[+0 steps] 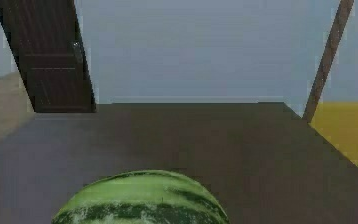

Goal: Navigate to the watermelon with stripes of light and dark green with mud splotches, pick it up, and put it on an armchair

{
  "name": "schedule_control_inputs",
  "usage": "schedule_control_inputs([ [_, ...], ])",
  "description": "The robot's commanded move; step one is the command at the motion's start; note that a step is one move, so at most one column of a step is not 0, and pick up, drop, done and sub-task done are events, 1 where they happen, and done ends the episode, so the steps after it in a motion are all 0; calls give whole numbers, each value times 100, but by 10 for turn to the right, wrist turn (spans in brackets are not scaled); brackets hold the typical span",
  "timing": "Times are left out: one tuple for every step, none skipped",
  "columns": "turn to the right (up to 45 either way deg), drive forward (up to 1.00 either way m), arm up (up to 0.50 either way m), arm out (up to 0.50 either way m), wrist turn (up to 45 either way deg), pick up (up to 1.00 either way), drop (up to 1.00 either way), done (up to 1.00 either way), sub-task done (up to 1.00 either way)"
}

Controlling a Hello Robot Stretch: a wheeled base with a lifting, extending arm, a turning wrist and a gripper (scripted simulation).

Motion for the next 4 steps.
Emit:
schedule_control_inputs([
  [300, 0, 0, 0, 0, 0, 0, 0, 0],
  [30, 0, 0, 0, 0, 0, 0, 0, 0],
  [0, 100, 0, 0, 0, 0, 0, 0, 0],
  [0, 100, 0, 0, 0, 0, 0, 0, 0],
])
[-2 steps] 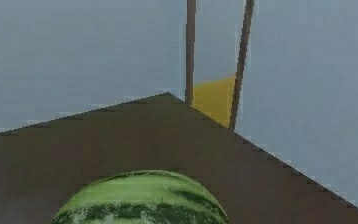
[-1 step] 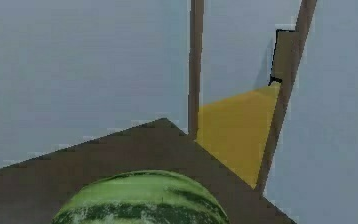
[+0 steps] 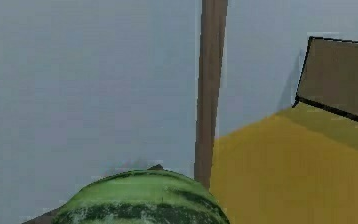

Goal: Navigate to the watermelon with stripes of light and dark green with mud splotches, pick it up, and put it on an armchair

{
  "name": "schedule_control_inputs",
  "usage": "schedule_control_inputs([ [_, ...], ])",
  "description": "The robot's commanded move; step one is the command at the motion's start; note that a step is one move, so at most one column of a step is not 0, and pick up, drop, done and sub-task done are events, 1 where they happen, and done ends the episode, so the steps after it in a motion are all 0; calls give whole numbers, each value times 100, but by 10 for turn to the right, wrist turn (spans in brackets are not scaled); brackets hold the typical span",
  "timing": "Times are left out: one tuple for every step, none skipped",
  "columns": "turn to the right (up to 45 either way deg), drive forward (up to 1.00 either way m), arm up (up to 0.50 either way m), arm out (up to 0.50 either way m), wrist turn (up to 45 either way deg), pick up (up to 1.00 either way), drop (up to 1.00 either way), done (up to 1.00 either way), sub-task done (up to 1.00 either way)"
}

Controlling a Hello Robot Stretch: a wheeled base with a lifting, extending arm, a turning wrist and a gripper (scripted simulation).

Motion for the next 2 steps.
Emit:
schedule_control_inputs([
  [360, 0, 0, 0, 0, 0, 0, 0, 0],
  [0, 45, 0, 0, 0, 0, 0, 0, 0],
])
